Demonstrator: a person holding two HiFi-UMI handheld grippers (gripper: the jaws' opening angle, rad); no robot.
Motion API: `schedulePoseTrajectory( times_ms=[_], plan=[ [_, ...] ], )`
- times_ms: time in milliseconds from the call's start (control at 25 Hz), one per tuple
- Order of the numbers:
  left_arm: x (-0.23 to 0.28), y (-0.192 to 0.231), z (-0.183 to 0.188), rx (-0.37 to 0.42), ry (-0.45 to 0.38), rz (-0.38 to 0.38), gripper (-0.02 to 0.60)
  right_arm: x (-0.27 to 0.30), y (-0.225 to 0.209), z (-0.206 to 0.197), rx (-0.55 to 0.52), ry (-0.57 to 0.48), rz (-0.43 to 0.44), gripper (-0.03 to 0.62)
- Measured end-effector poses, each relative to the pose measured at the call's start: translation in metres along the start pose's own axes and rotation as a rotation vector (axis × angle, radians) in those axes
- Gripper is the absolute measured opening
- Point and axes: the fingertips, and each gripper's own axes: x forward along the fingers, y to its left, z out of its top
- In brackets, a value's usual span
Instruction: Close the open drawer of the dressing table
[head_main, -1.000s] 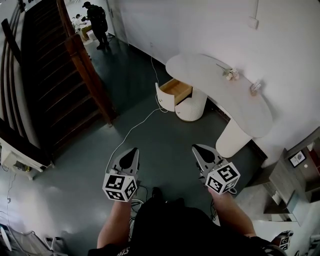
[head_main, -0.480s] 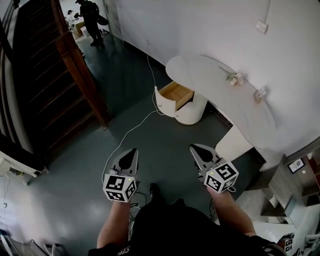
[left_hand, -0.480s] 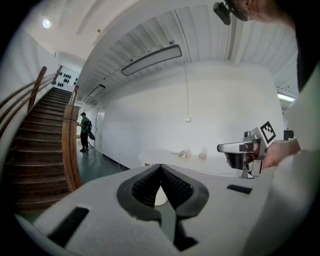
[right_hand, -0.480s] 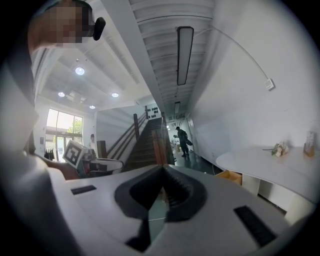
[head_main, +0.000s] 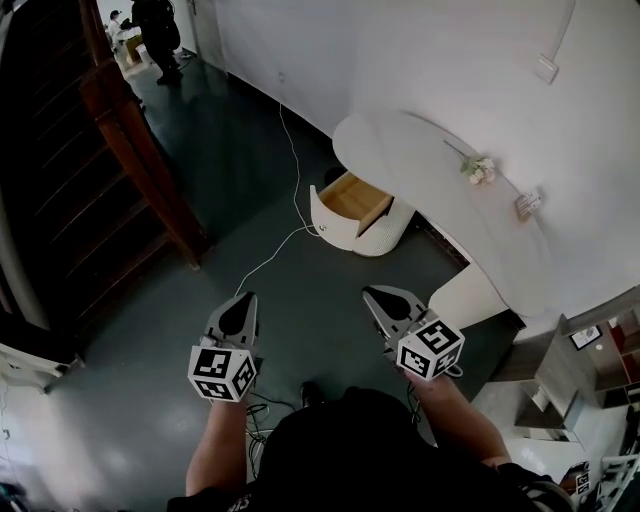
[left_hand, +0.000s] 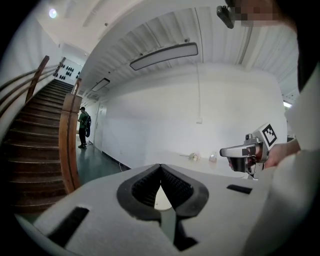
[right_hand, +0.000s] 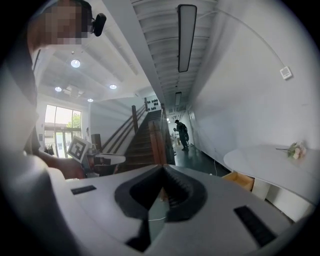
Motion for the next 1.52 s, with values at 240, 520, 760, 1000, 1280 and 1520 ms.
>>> schedulePoseTrajectory(
  times_ms=[240, 520, 760, 1000, 1280, 1520],
  plan=[
    [0.027, 0.044, -0.007, -0.042, 0.004, 0.005, 0.000, 0.058, -0.010, 0.002, -0.001, 0.028, 0.025, 0.006],
    [0.091, 0.070, -0.009, -0.043, 0.037, -0.002, 0.000, 0.125, -0.059, 0.000, 0.049, 0.041, 0.043, 0.006],
    [0.185, 0.086, 0.006, -0.012, 0.072, -0.033, 0.000, 0.186, -0.136, 0.014, 0.074, 0.022, 0.049, 0.006],
    [0.278, 0.103, 0.032, 0.000, 0.121, -0.055, 0.000, 0.242, -0.212, 0.025, 0.104, 0.022, 0.066, 0.006],
    [0.344, 0.112, 0.042, 0.027, 0.152, -0.118, 0.000, 0.270, -0.256, 0.028, 0.153, 0.020, 0.039, 0.006],
    [0.385, 0.128, 0.023, -0.021, 0.174, -0.193, 0.000, 0.282, -0.278, 0.006, 0.167, 0.087, -0.073, 0.006]
  ],
)
